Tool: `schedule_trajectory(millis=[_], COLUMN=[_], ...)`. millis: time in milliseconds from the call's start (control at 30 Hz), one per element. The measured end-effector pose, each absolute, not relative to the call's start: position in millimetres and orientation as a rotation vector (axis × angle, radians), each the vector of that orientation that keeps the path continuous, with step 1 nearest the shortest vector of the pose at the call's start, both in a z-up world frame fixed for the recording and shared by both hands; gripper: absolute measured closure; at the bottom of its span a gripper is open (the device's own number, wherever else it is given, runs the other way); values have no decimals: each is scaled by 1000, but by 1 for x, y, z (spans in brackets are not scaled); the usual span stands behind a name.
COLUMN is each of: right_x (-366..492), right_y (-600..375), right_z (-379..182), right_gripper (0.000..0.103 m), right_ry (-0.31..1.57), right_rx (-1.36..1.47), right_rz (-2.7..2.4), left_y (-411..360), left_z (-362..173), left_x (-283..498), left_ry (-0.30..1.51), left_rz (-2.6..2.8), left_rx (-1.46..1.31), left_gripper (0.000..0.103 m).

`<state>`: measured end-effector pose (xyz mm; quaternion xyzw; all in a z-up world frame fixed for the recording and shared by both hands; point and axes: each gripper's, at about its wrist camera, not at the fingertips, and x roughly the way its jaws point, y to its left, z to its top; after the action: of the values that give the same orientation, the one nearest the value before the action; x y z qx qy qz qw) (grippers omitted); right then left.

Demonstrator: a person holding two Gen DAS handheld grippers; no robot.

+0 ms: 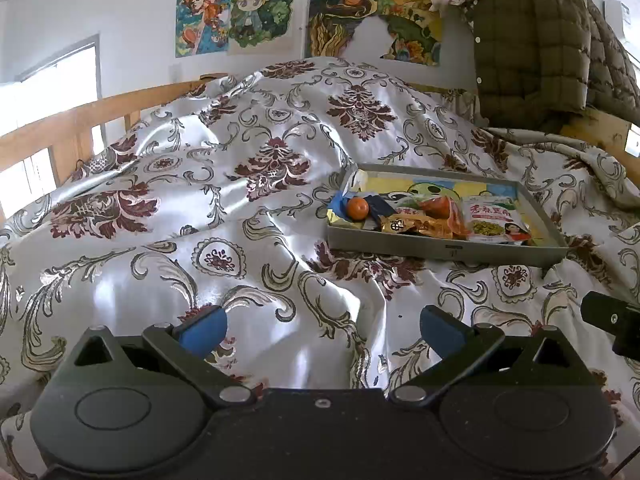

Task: Organize snacks

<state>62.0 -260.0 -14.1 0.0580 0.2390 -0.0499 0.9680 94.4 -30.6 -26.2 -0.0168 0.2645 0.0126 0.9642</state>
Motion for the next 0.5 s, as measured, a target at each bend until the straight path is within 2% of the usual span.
schedule_trajectory(millis=[500], right_x=[65], right_y=[-260], right_z=[-16], right_gripper=[0], right_ry=[505], right_rx=[114], right_rz=[-96], left_y=[-27], left_z=[-26], left_x=[95], left_ry=[539], left_rz=[38], left_rx=[-33], left_gripper=[1])
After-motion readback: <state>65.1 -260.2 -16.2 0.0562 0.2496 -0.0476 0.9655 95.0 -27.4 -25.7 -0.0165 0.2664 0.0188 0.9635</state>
